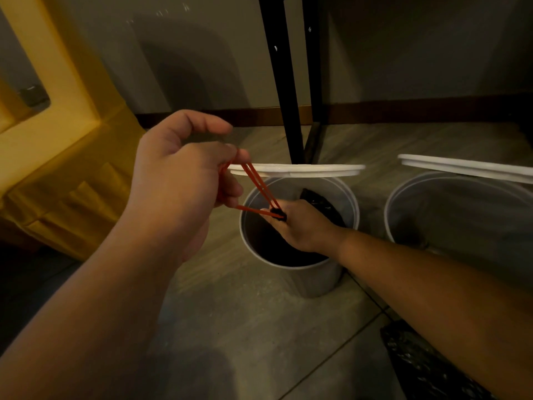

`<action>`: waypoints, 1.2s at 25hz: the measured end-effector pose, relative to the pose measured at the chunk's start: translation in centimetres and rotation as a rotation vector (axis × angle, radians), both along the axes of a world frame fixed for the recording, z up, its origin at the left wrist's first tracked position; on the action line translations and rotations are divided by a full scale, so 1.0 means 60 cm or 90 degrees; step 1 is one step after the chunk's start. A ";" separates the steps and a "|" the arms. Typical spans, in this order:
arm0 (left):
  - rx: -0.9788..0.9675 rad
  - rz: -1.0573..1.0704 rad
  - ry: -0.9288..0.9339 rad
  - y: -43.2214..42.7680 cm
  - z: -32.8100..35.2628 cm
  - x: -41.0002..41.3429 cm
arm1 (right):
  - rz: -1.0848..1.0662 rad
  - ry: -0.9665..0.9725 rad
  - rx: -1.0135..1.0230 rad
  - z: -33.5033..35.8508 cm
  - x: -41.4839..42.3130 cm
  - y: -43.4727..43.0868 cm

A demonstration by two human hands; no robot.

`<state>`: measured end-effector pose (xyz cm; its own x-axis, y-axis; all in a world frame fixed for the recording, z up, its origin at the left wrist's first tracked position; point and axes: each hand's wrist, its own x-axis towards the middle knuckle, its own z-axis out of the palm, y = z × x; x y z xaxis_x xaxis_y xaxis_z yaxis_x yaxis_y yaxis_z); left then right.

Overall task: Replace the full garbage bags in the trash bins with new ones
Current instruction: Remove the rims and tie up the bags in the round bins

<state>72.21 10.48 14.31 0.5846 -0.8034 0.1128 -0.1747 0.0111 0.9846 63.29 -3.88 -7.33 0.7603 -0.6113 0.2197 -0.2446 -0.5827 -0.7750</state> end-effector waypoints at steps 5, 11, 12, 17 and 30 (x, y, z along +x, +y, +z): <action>-0.001 0.012 0.031 0.010 -0.014 0.008 | 0.070 0.031 -0.004 0.046 -0.019 0.001; 0.000 -0.009 0.015 0.031 -0.016 0.046 | 0.093 -0.061 0.071 0.147 -0.026 0.033; 0.004 -0.019 0.006 0.035 -0.016 0.048 | 0.092 -0.066 0.053 0.157 -0.027 0.037; 0.046 -0.048 0.019 0.063 -0.012 0.054 | 0.050 -0.080 0.007 0.181 -0.044 0.032; 0.350 0.069 -0.260 0.097 -0.041 0.093 | -0.106 -0.119 -0.013 0.255 -0.118 0.032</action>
